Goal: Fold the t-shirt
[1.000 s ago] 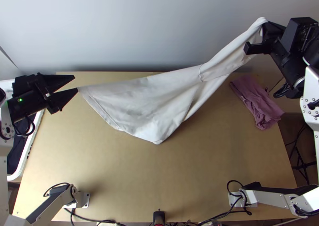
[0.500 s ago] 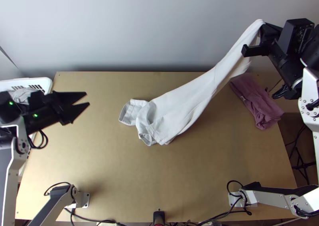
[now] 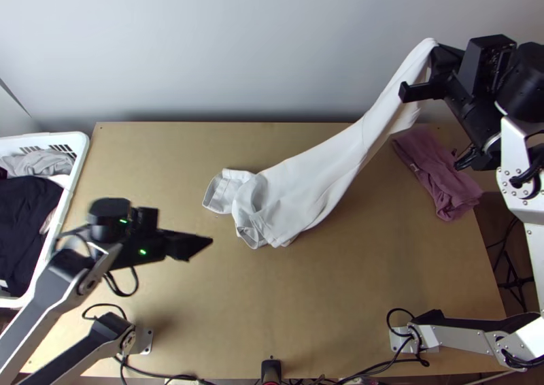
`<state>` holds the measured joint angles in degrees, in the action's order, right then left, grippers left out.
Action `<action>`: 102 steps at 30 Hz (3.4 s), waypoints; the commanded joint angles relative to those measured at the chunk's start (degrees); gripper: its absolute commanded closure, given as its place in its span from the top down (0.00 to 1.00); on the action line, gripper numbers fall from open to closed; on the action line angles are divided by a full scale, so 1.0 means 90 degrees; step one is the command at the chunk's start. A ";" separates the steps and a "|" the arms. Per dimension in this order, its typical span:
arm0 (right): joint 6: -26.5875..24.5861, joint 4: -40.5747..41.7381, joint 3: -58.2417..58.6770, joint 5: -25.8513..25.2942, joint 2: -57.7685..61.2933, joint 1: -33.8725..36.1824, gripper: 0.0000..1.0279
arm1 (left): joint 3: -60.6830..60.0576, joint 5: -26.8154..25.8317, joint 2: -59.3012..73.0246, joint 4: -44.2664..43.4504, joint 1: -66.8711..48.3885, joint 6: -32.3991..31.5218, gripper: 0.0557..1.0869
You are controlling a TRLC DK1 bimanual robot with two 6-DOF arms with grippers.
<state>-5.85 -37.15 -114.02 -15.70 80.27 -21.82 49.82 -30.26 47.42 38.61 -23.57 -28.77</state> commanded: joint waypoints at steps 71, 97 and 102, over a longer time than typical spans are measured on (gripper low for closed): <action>-0.0386 -0.0306 0.0979 -0.0989 -0.0403 -0.0212 0.03 | 0.0011 0.1800 0.5268 -0.5892 -0.2801 -0.3414 0.95; -0.0444 -0.0023 0.1321 -0.0999 -0.0403 -0.0192 0.03 | 0.0665 0.1438 0.3921 -0.4739 -0.1736 -0.3316 0.04; -0.0493 0.0036 0.1243 -0.0999 -0.0433 -0.0192 0.03 | 0.1740 0.1282 0.3403 -0.3792 -0.1297 -0.2604 0.04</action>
<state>-9.91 -37.50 -102.21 -24.69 76.60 -23.55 56.01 -17.19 82.76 -4.45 -39.90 -58.13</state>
